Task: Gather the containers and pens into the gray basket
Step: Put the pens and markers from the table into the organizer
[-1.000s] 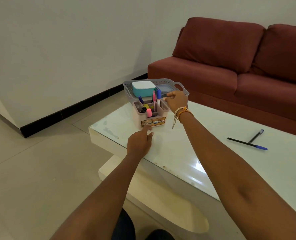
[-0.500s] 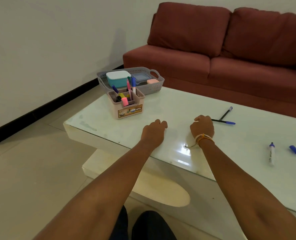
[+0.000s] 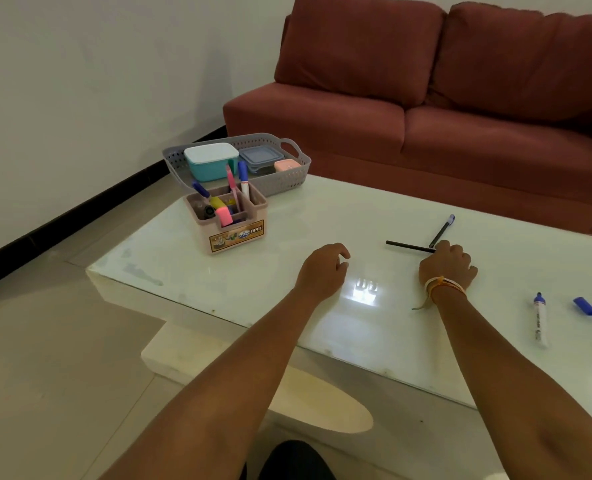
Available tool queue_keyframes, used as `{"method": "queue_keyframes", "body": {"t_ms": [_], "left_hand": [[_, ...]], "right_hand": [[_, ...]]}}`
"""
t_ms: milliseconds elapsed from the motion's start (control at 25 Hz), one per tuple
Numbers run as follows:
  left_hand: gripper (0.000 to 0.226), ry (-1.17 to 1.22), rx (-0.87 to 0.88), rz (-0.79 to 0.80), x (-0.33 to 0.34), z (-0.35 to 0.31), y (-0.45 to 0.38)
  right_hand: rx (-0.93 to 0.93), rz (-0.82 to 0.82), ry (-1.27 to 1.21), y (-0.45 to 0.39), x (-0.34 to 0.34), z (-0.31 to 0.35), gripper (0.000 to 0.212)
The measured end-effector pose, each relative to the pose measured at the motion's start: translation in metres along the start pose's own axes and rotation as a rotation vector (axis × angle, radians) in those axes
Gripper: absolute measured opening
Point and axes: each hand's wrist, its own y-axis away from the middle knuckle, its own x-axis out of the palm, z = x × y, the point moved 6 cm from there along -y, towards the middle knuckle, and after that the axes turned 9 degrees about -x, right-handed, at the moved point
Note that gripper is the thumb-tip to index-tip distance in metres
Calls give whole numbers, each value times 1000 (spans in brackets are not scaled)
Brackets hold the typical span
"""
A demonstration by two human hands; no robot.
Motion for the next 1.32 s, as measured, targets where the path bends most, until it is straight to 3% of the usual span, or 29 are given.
{"method": "queue_keyframes", "body": {"t_ms": [280, 400, 480, 720, 960, 1080, 1320], "left_hand": [[21, 80, -17, -11, -30, 20, 29], [18, 81, -73, -86, -63, 43, 47], [19, 69, -145, -165, -90, 65, 57], [41, 149, -466, -366, -157, 132, 75], [79, 301, -576, -364, -174, 153, 54], [71, 203, -535, -353, -174, 157, 46], [52, 142, -519, -392, -171, 156, 44]], "right_hand": [[-321, 34, -155, 39, -11, 56, 19], [-368, 89, -503, 58, -17, 109, 13], [-410, 116, -708, 68, -29, 154, 10], [-490, 117, -984, 66, -74, 269, 4], [-720, 194, -646, 43, -100, 351, 17], [-823, 259, -522, 36, -94, 386, 18], [-814, 268, -617, 36, -82, 423, 25]]}}
